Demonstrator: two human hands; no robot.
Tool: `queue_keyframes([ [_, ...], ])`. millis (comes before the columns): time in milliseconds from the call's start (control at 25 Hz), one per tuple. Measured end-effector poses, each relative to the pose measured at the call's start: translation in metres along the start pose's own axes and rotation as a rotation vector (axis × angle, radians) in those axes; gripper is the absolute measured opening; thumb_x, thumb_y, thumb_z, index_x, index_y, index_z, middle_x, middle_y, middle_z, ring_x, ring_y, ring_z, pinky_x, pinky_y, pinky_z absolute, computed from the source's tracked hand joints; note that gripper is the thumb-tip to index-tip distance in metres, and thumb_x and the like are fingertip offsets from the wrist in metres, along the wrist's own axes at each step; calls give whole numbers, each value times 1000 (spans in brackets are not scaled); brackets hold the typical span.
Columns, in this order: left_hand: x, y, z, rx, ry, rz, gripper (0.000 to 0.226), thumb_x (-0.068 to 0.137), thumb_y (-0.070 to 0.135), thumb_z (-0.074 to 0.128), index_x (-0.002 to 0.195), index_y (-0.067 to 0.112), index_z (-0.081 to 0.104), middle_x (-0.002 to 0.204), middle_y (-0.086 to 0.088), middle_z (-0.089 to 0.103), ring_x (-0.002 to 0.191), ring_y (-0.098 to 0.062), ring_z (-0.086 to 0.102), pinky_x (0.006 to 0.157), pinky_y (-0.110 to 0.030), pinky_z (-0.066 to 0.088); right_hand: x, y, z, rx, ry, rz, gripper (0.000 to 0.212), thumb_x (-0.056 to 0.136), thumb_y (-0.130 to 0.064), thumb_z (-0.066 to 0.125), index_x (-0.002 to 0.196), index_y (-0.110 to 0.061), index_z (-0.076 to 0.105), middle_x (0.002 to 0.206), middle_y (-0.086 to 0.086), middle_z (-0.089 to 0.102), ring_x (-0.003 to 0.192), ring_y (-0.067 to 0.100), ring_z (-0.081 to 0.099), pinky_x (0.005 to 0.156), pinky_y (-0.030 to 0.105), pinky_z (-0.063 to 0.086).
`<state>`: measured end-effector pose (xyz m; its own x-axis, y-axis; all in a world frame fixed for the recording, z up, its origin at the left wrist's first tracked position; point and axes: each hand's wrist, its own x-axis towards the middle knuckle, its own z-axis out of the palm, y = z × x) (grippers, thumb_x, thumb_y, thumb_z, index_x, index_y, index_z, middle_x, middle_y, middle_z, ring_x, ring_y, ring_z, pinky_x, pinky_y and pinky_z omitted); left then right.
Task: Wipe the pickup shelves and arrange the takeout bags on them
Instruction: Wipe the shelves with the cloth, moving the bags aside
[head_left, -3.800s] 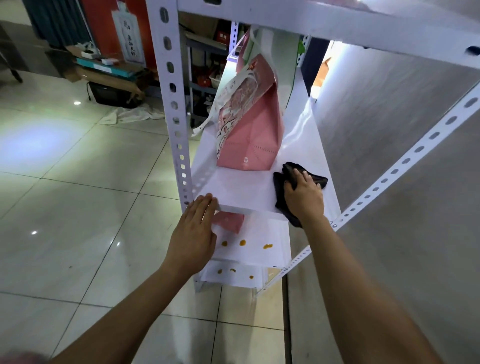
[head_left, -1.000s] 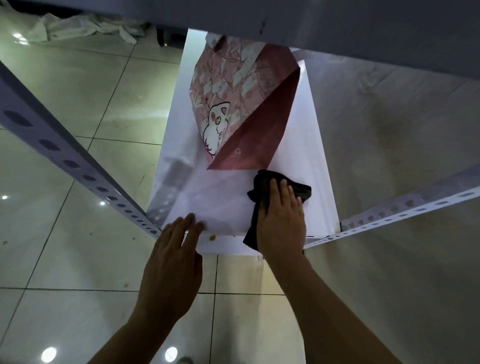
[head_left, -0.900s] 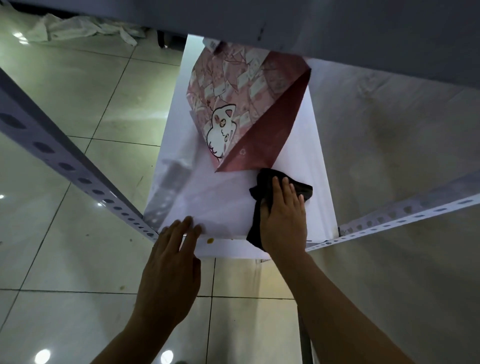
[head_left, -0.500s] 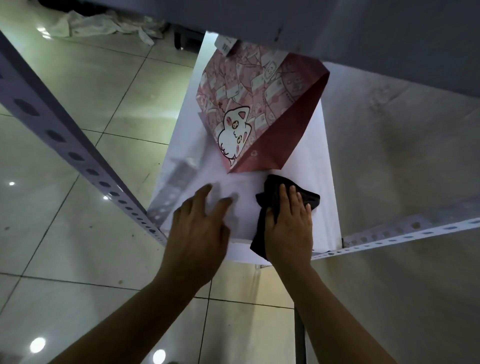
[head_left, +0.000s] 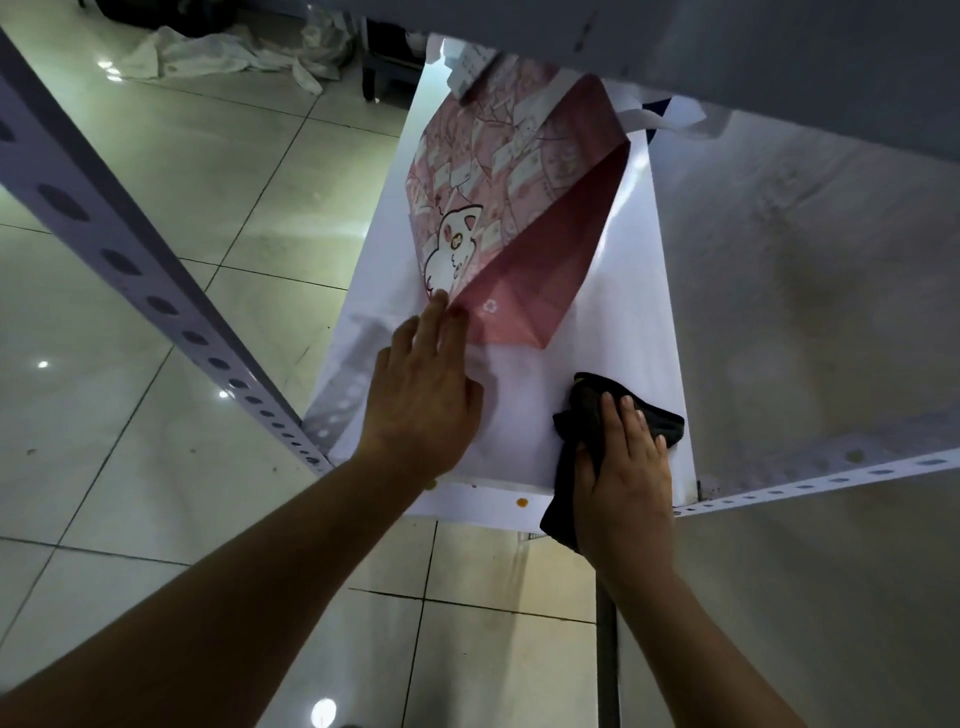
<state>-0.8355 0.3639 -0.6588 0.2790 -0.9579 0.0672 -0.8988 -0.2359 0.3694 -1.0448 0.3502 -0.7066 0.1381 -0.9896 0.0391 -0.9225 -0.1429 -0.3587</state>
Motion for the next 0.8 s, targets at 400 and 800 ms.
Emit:
queue_keyframes([
  [400,-16,-25,-7,-74,-34,-137,68,95,27,55,153,21,21,164,-17,9,144,-43,26,112,-55,36,134,-6,12,-31,-84,-34,58,105,-31,37,159,-16,23,166,8,21,153,24,16,126,41,4],
  [800,-92,-28,25,30,-101,14,62,84,16,70,143,11,50,151,-20,42,137,-39,43,108,-49,39,59,-17,11,-63,-93,-167,58,103,-33,40,158,-20,27,165,5,25,153,21,19,125,41,11],
])
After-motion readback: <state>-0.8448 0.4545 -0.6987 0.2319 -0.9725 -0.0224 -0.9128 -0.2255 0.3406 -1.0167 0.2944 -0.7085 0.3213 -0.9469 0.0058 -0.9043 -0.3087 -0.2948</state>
